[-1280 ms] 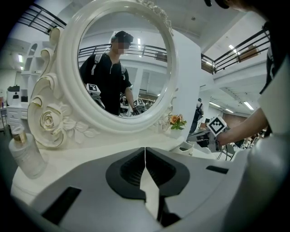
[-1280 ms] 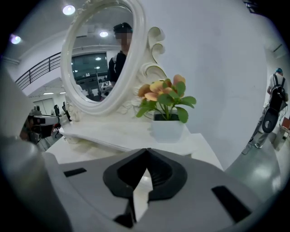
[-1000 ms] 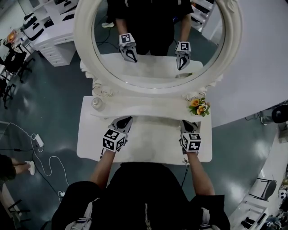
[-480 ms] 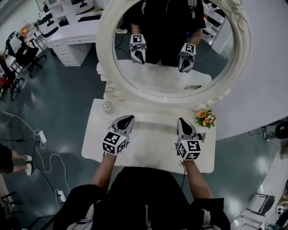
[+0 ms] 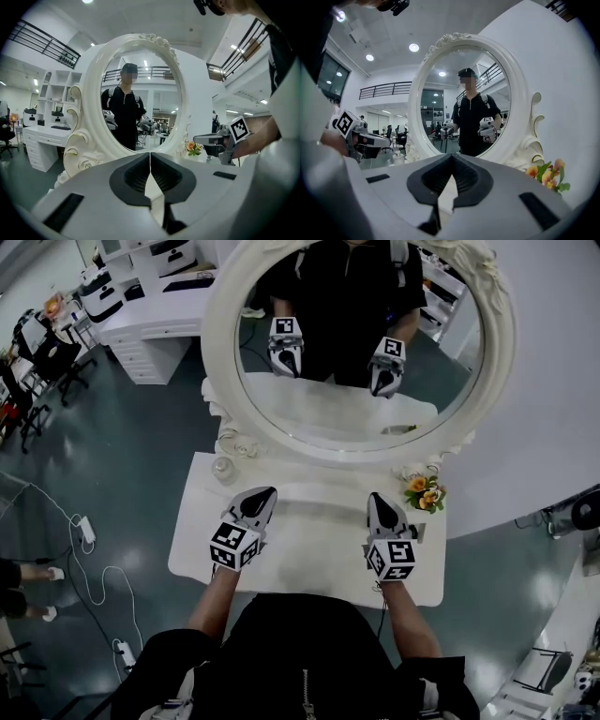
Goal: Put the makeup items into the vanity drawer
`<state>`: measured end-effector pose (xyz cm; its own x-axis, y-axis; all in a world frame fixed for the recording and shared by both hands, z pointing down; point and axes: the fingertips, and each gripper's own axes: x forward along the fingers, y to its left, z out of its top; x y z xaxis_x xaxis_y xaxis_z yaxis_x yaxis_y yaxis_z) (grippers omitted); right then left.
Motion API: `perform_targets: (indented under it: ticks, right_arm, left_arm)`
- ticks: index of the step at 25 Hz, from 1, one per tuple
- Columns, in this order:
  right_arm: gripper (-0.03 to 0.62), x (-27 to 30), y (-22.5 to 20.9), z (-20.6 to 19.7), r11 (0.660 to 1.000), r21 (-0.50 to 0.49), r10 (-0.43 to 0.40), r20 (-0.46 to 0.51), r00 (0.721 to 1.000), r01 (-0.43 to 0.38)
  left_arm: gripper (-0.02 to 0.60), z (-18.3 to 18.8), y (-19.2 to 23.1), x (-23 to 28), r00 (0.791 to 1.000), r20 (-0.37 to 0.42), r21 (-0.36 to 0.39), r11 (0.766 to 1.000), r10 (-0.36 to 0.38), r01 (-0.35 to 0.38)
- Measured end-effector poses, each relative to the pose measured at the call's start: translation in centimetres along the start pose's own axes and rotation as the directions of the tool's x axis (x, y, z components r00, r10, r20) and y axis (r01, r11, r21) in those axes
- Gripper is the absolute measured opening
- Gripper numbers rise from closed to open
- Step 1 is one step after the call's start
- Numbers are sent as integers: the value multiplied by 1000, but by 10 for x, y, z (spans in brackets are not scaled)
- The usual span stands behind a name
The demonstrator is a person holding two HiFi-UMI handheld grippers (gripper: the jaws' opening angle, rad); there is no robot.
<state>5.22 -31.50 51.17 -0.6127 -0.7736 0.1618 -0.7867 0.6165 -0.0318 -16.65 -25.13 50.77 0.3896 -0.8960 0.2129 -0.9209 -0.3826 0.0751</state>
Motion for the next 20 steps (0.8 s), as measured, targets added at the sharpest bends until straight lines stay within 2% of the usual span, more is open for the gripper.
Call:
perform_targets:
  ticks: [20]
  right_arm:
    - [2, 0, -13, -9, 1000, 9, -15, -12, 1000, 16]
  left_arm:
    - [21, -11, 0, 6, 1000, -28, -21, 1000, -2, 2]
